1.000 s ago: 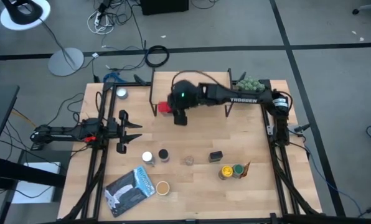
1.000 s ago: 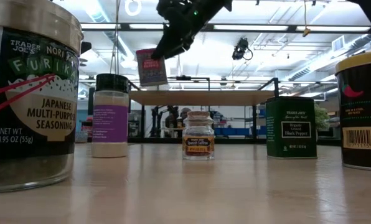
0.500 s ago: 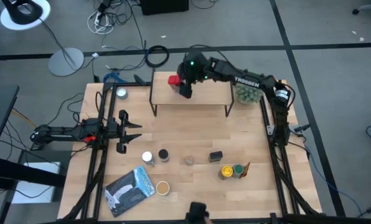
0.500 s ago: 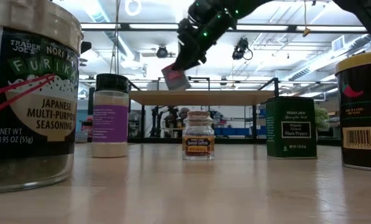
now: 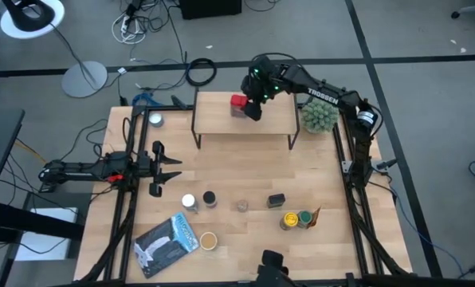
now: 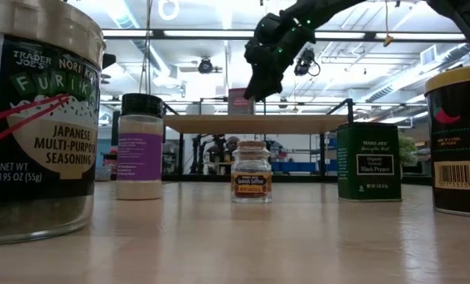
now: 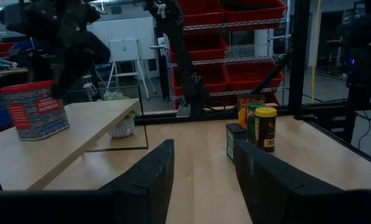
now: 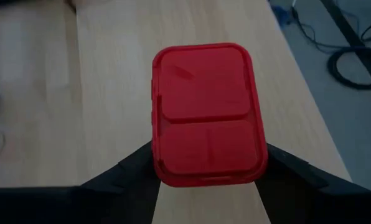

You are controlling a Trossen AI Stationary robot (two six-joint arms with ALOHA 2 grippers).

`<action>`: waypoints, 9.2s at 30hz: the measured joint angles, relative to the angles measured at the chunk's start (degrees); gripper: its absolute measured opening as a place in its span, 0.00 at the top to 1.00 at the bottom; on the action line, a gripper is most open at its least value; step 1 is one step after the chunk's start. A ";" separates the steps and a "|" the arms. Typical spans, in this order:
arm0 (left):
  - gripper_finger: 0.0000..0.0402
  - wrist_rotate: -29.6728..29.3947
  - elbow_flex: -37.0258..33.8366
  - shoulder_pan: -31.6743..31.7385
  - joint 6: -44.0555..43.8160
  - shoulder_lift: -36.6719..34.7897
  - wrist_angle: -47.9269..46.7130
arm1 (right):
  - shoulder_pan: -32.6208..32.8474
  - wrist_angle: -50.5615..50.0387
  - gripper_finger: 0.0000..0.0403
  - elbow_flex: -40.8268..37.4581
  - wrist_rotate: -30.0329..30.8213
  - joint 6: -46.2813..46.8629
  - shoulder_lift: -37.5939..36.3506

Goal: Shelf spices
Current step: Put the red seasoning cans on the shelf, then put the green seasoning can on the shelf

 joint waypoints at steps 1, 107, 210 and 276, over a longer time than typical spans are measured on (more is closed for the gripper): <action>0.58 -0.01 0.00 0.00 0.00 -0.01 0.02 | 0.00 -0.67 0.45 -0.04 0.26 -0.29 -0.42; 0.58 0.01 0.00 0.01 -0.02 0.01 -1.71 | -18.56 -3.95 0.30 -29.05 7.94 -5.43 -40.15; 0.58 -1.83 -0.01 0.02 -0.07 0.01 1.62 | 29.45 25.01 0.88 -58.88 13.87 19.44 -41.00; 0.58 -2.30 -0.02 0.02 -4.79 0.01 0.01 | 50.34 -4.00 0.49 -36.89 19.59 29.27 -12.59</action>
